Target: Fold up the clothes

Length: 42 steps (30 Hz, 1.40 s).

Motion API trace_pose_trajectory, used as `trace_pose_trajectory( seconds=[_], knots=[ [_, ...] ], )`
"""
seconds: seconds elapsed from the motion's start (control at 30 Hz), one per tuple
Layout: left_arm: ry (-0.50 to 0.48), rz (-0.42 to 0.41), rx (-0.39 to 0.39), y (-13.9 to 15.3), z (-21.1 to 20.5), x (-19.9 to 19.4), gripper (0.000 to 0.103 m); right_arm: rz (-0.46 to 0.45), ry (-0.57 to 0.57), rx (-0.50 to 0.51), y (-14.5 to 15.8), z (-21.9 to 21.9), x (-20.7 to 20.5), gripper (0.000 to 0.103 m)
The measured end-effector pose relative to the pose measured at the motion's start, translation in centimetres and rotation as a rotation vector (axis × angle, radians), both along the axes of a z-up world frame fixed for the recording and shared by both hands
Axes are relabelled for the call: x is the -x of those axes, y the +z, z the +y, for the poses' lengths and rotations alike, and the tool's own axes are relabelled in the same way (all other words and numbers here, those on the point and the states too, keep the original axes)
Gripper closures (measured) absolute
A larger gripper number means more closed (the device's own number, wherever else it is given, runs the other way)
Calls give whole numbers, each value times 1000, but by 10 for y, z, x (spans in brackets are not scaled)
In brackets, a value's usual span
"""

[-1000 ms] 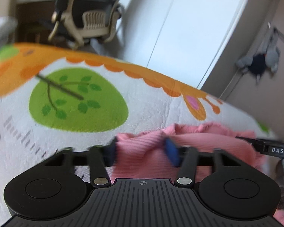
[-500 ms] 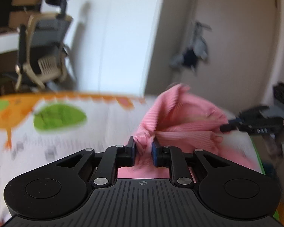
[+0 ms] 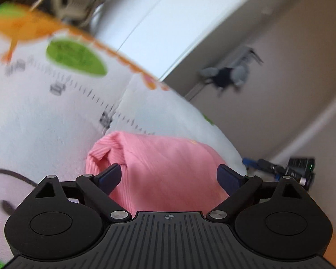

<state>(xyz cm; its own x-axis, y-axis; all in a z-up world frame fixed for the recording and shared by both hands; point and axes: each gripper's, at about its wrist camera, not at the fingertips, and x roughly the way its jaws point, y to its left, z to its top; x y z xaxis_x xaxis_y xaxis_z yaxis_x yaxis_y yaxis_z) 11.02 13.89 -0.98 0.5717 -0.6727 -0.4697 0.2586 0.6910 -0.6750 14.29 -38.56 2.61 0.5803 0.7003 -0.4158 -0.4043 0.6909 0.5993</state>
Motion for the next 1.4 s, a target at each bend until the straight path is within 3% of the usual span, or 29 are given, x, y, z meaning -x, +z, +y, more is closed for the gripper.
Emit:
trace_pose_trajectory(
  seconds=[0.1, 0.17, 0.23, 0.4, 0.5, 0.6, 0.67, 0.8, 0.83, 0.87, 0.97, 1.0, 1.07, 1.23, 1.33, 1.4],
  knots=[
    [2, 85, 23, -19, -15, -38, 8, 174, -23, -20, -33, 24, -43, 29],
    [6, 104, 16, -27, -23, -60, 7, 218, 9, -1, -47, 44, -61, 29],
    [9, 102, 21, -28, -29, -78, 7, 193, 40, 18, -44, 63, -77, 28],
    [112, -42, -1, 0, -24, -119, 7, -29, 15, 99, -2, 93, -118, 29],
    [169, -99, -58, 12, -15, -120, 7, -100, -28, 192, 11, 100, -127, 29],
    [162, -108, -108, 10, -11, -104, 7, -139, -32, 266, 11, 97, -114, 29],
    [158, -111, -139, 6, -9, -91, 7, -119, -35, 265, 4, 91, -105, 29],
    [148, -41, -83, -14, -9, -81, 7, -79, -52, 271, -13, 88, -96, 29],
    [149, -23, -82, -19, -13, -81, 11, -74, -53, 278, -17, 90, -96, 31],
    [146, -26, -112, -20, -18, -83, 33, -76, -53, 287, -20, 93, -95, 45],
    [138, -55, -210, -14, -32, -85, 82, -135, -36, 322, -13, 105, -86, 73],
    [131, -82, -220, -6, -33, -83, 86, -163, -36, 323, -7, 106, -81, 83],
    [121, -138, -212, 15, -32, -73, 87, -209, -29, 302, 10, 104, -66, 89],
    [76, -247, -210, 52, -29, -32, 87, -261, 14, 269, 34, 93, -25, 89],
    [59, -207, -231, 39, -28, -17, 83, -215, 22, 304, 15, 90, -12, 88],
    [60, -130, -254, 15, -28, -15, 79, -153, 25, 357, -8, 92, -11, 83]
  ],
)
